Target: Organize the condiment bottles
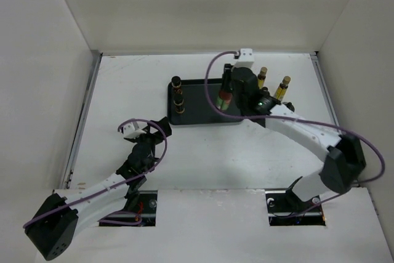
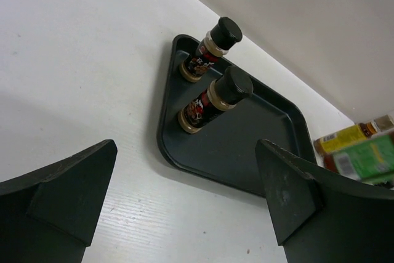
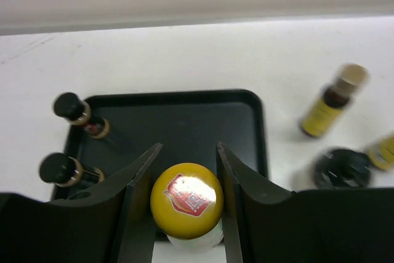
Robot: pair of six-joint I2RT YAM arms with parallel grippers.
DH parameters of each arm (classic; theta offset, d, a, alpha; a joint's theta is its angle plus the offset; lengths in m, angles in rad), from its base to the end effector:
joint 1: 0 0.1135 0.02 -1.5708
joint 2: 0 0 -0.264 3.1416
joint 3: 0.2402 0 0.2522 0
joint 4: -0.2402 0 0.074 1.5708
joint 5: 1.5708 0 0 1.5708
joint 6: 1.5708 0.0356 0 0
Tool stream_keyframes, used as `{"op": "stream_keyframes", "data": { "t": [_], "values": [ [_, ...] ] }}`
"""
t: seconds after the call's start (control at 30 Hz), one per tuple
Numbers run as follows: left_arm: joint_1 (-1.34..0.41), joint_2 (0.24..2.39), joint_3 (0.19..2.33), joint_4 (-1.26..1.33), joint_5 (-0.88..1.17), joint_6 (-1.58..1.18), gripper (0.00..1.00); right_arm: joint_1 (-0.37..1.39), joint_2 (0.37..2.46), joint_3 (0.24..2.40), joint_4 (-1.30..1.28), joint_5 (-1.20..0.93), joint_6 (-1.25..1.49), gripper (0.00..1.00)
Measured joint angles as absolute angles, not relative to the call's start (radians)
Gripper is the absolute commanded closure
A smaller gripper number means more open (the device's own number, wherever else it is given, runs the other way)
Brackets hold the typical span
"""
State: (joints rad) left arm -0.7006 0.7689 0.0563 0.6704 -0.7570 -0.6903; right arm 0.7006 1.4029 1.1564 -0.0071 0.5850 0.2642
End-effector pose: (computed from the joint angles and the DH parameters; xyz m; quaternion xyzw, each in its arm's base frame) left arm 0.1340 -0.0810 0.1781 -0.2523 0.6721 -0.2072 0.6646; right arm 0.2638 0.1967 0.3462 0.0084 0.7775 0.0698 0.6249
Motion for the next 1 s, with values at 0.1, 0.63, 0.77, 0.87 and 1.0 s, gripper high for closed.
{"op": "stream_keyframes", "data": {
  "t": [0.1,0.63,0.77,0.87,1.0],
  "values": [
    [-0.701,0.769,0.056,0.674,-0.77,-0.692,0.0,0.712,1.58,1.272,0.051,0.541,0.247,0.71],
    [-0.707,0.785,0.053,0.686,-0.796,-0.696,0.0,0.721,2.09,1.7,0.106,0.485,0.164,0.7],
    [-0.708,0.793,0.053,0.687,-0.797,-0.696,0.0,0.722,2.123,1.763,0.112,0.485,0.155,0.69],
    [-0.708,0.793,0.053,0.688,-0.798,-0.696,0.0,0.722,2.148,1.797,0.128,0.484,0.154,0.69],
    [-0.709,0.793,0.053,0.692,-0.799,-0.696,0.0,0.723,2.174,1.812,0.137,0.484,0.154,0.66]
  ]
}}
